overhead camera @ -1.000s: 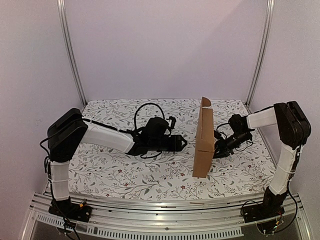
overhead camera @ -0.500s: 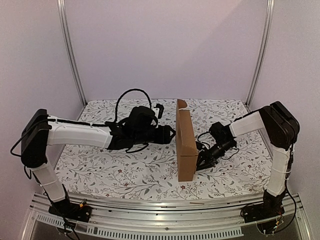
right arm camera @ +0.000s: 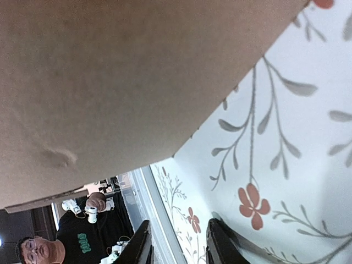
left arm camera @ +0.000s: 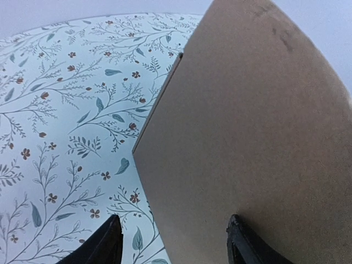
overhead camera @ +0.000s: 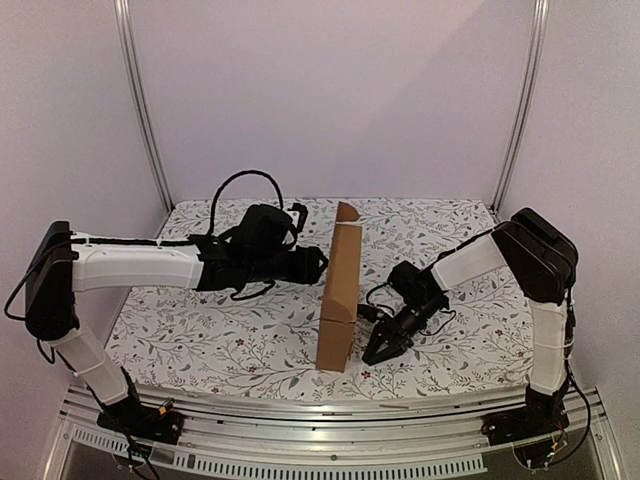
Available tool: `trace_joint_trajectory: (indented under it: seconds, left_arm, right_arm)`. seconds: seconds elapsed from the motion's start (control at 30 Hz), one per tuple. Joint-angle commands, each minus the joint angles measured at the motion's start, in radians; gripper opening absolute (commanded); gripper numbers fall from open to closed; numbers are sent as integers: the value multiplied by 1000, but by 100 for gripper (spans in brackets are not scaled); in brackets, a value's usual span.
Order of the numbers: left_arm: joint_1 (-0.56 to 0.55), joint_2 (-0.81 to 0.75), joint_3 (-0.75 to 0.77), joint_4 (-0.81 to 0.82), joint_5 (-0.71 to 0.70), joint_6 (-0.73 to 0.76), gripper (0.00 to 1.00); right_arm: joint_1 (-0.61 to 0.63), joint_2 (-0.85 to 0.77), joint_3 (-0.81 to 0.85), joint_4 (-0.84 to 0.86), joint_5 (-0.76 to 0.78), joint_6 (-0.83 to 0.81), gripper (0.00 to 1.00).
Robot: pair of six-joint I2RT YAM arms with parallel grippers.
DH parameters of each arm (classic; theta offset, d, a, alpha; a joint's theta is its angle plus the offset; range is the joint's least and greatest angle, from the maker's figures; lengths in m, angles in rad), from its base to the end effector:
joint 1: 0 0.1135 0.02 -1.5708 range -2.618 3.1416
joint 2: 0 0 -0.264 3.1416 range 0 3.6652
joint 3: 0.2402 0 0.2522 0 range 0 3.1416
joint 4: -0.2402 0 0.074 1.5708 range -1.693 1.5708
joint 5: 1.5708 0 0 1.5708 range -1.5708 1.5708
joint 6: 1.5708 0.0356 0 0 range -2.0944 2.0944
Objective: Fold the paper box
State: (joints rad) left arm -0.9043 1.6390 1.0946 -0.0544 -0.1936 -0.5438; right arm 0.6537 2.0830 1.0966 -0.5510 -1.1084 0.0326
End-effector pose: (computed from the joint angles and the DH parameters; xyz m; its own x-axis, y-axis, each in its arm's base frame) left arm 0.2333 -0.2855 0.2399 -0.6464 0.0006 -0.7630 0.3957 0.8553 -0.3346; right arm 0.2486 0.2306 0.0826 -0.8026 -0.5965 -0.0042 -0.2690 0.3556 0.8951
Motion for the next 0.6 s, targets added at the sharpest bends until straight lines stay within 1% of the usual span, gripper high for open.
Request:
trace_joint_trajectory:
  seconds: [0.0,0.13,0.2,0.27,0.3,0.37,0.43,0.5,0.57]
  left_arm:
    - [55,85,90,-51,38,60,65]
    - [103,151,148,-38,77,92,65]
    - [126,189,198,-58,91,110,65]
    - [148,209,228,-69,101,134,65]
    - [160,219,238,-70,111,141,65]
    - [186,235,256,-71,138,149,65]
    - [208,245,263,-60,170,149,65]
    - [221,250,264,-45,185,156,65]
    - [226,252,271,-41,211,161,65]
  right_arm:
    - [38,36,13,21,19,9,34]
    - [60,35,14,22,6,7,37]
    - [63,29,16,15,8,10,38]
    - [58,11,21,-37,27,-13,40]
    - [50,1,26,-91,41,-45,41]
    - [26,-45,31,-163,89,-136,43]
    - [-13,-102,30,-203,127,-183,45]
    - [-78,-144,41,-243,153,-220,46]
    - [-133,-174,88,-331,187,-260,46]
